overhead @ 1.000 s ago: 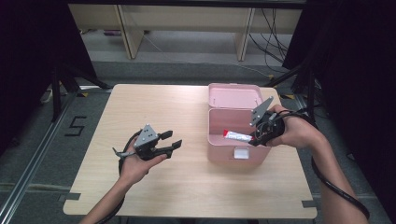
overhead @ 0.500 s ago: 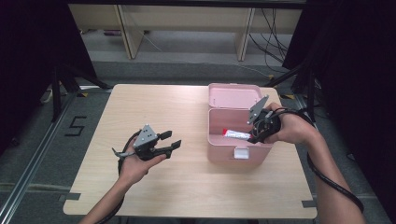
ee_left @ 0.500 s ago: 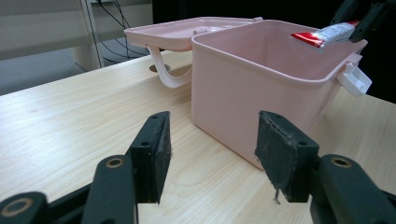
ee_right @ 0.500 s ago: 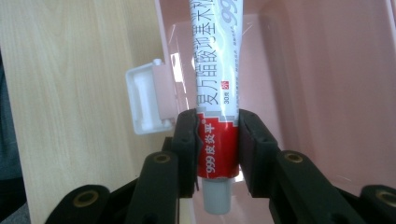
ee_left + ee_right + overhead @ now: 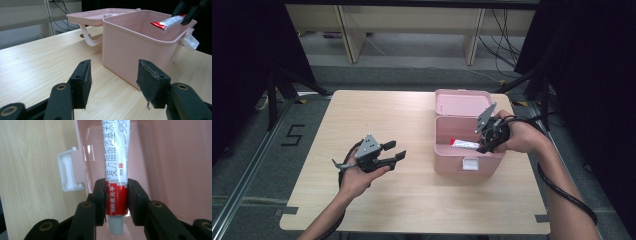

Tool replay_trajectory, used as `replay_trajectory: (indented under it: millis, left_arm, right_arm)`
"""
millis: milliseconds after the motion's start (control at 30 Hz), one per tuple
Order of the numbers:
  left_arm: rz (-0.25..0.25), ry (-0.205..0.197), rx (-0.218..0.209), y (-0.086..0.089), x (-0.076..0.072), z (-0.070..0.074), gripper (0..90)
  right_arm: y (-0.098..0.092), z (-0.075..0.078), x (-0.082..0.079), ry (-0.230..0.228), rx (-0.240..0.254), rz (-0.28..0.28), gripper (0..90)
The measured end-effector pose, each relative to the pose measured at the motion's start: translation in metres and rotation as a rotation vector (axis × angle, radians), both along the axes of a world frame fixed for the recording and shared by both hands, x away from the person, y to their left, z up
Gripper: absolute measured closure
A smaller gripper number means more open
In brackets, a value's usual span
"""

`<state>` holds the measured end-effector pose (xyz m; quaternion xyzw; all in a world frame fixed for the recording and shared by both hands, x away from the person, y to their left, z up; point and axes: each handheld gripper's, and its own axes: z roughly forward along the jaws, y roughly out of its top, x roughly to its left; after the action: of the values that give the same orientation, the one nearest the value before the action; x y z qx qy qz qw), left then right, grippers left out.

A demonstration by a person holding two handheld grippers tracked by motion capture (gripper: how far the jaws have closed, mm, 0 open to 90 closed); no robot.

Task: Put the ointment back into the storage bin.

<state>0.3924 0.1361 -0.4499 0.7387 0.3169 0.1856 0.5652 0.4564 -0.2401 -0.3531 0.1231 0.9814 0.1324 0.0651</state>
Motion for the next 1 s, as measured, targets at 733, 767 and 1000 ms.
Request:
replay_trajectory:
  millis: [733,767,1000]
  left_arm:
    - [0.0,0.006,-0.01,0.0,0.0,-0.001,44.7]
    - [0.0,0.006,-0.01,0.0,0.0,-0.001,44.7]
    - [-0.001,0.006,-0.007,0.0,0.0,-0.001,44.7]
  right_arm:
    - [0.004,-0.013,0.008,0.003,-0.05,0.056,71.4]
    - [0.004,-0.013,0.008,0.003,-0.05,0.056,71.4]
    - [0.005,-0.017,0.01,0.017,-0.064,0.061,71.4]
